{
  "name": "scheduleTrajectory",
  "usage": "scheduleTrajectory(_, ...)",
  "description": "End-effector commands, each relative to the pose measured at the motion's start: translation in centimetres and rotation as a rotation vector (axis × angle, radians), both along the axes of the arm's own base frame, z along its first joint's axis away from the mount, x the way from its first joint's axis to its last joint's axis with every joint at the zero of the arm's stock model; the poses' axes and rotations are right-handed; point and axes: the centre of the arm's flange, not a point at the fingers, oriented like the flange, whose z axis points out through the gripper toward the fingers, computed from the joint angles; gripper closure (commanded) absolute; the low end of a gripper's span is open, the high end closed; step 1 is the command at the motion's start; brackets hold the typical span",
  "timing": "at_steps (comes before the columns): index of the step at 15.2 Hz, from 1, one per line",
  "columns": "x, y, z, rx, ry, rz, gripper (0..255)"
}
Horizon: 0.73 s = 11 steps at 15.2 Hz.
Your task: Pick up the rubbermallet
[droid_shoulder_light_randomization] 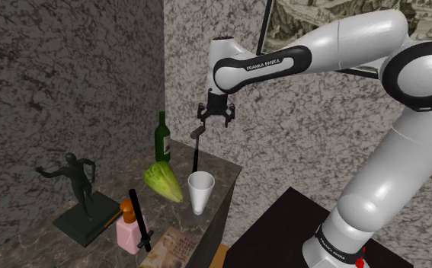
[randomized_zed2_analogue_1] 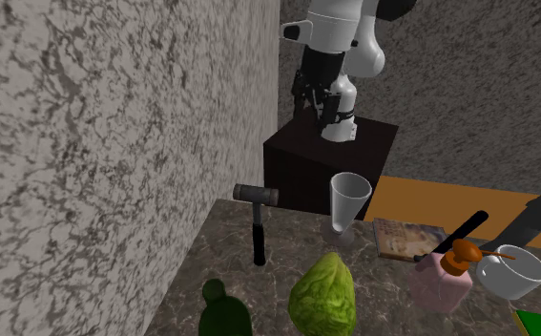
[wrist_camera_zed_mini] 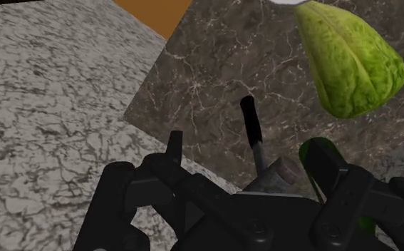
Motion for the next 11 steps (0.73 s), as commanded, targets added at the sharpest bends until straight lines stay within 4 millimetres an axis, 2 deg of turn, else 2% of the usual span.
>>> scheduleTrajectory(1, 2.3, 0.4, -1.2, 0.005, 0.000, -0.062, 0)
scheduleTrajectory(11, 14.0, -0.6, -7.5, 0.027, 0.001, -0.345, 0)
